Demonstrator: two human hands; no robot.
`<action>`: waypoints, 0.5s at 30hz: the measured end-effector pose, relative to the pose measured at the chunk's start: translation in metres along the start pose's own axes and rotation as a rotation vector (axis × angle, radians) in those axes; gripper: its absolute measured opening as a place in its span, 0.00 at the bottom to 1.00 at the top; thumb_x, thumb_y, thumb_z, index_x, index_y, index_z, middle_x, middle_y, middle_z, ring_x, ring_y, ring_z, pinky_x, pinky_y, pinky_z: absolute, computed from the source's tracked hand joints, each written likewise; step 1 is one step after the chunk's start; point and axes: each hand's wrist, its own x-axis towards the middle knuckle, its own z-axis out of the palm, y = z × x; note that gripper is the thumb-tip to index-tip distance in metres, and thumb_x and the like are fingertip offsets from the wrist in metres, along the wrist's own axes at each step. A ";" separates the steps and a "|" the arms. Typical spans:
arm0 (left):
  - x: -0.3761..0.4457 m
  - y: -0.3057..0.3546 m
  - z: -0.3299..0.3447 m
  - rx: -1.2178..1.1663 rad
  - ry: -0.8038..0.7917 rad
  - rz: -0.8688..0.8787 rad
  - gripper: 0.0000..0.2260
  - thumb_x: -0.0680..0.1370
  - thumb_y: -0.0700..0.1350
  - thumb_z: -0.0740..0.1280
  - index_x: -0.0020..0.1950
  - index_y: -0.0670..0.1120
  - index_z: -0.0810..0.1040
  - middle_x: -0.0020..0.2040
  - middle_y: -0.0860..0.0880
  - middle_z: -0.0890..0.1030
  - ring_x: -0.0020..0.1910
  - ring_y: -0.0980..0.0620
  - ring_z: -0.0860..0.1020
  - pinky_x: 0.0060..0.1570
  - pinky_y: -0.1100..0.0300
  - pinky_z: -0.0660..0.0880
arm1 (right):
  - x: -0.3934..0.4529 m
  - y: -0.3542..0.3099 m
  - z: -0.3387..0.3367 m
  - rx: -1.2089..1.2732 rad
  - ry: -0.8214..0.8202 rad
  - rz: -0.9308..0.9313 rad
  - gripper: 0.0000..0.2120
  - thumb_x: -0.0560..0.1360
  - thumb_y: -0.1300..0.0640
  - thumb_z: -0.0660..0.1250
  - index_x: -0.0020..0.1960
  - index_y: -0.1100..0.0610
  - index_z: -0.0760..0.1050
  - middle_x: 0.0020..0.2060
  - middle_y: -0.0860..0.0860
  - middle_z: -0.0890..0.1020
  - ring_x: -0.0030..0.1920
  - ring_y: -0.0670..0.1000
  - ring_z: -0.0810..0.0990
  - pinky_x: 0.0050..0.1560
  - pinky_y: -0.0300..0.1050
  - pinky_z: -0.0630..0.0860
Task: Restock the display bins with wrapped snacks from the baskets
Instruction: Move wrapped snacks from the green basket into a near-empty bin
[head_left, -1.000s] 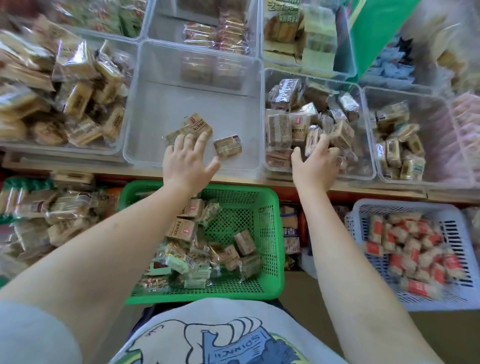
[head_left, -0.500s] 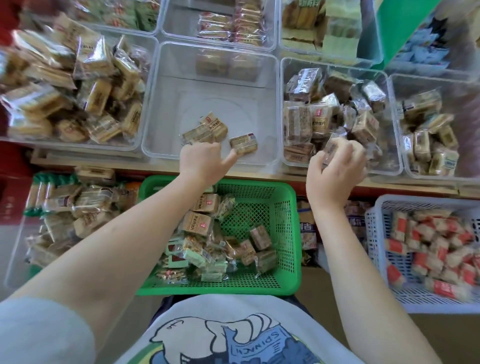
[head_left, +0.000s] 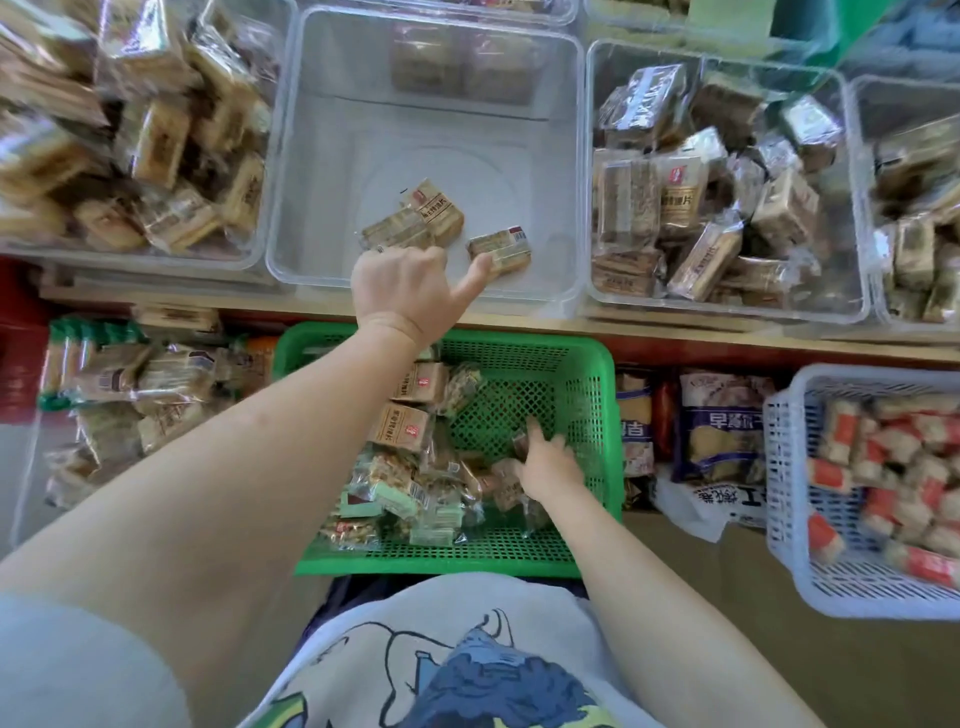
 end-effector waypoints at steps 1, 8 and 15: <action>0.000 0.000 0.000 -0.005 0.003 -0.002 0.38 0.72 0.71 0.34 0.37 0.47 0.74 0.32 0.48 0.76 0.33 0.47 0.74 0.36 0.56 0.62 | 0.002 0.000 0.008 0.008 0.016 0.010 0.35 0.81 0.47 0.64 0.81 0.49 0.49 0.76 0.66 0.59 0.72 0.66 0.67 0.68 0.60 0.70; 0.000 -0.001 0.000 0.018 -0.017 0.014 0.39 0.72 0.72 0.34 0.37 0.47 0.76 0.33 0.48 0.78 0.33 0.47 0.75 0.35 0.55 0.63 | 0.011 -0.008 0.018 0.049 -0.027 -0.011 0.38 0.76 0.47 0.72 0.78 0.46 0.54 0.74 0.63 0.63 0.72 0.66 0.65 0.71 0.65 0.63; -0.001 0.000 -0.002 0.042 -0.024 0.018 0.39 0.73 0.72 0.36 0.38 0.46 0.77 0.33 0.48 0.78 0.33 0.47 0.76 0.34 0.56 0.63 | 0.001 -0.005 0.029 -0.031 -0.060 -0.117 0.44 0.71 0.47 0.77 0.77 0.50 0.54 0.76 0.65 0.57 0.74 0.68 0.62 0.71 0.67 0.63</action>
